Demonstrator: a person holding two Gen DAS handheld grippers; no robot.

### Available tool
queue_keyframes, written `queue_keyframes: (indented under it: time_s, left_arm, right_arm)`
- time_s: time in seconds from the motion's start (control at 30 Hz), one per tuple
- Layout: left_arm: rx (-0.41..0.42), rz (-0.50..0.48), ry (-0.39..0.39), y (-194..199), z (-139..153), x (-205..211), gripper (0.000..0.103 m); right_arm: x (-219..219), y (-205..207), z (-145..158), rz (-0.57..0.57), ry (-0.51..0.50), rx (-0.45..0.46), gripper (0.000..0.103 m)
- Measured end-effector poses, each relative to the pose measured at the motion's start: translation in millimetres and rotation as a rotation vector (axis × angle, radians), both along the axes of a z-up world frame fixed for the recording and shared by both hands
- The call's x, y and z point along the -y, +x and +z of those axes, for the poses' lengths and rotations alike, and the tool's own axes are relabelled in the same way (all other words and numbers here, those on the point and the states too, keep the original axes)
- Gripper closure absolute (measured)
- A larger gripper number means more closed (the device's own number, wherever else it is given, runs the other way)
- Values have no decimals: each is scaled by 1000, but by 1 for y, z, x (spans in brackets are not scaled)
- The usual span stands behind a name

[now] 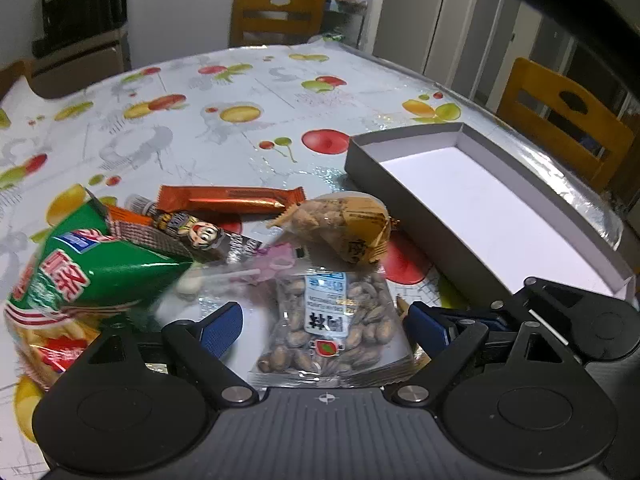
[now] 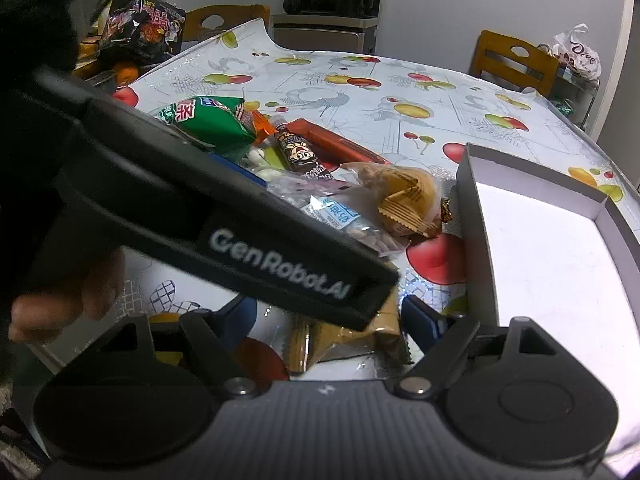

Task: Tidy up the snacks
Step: 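Grasp the clear seed bag with the left tool while the right tool grasps the tan wafer packet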

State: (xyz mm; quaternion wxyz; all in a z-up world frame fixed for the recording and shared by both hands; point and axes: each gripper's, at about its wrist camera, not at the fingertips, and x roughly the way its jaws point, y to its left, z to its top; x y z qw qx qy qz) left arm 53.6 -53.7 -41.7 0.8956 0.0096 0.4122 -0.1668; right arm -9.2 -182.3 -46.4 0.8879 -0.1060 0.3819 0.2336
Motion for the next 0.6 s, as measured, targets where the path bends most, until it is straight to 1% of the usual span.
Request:
queue_keyframes:
  time_s: [0.1,0.17,0.23,0.27,0.3,0.37,0.5,0.57,0.6]
  left_arm:
    - [-10,-4,-20,2,-4,0,12]
    - [-25,-1,-45,5,-6,-1,12]
    - [-34,2,-60,6,-7,-1,13]
    - [-34,5,-61,6,-7,-1,17]
    - [-31,8,-61,5,-8,-1,17]
    - [-33,9,-66,5,-8,-1,19]
    - [-21,18,-43,6,-8,1,22]
    - [-28,19,-39,7,-8,1,27]
    - [-31,20,-31,7,-9,2,29]
  right_arm:
    - [1,0,-1,-1,7,2,25]
    - [1,-1,-2,-8,8,11,28]
    - [3,-3,-2,-22,10,24,39]
    - [5,-3,-1,-32,9,31,43]
    - [6,-3,-1,-35,11,36,45]
    - [7,-3,-1,-31,9,36,45]
    - [8,-7,0,-28,0,40,49]
    - [9,-8,1,-30,0,32,52]
    - [10,-10,2,-28,0,28,56]
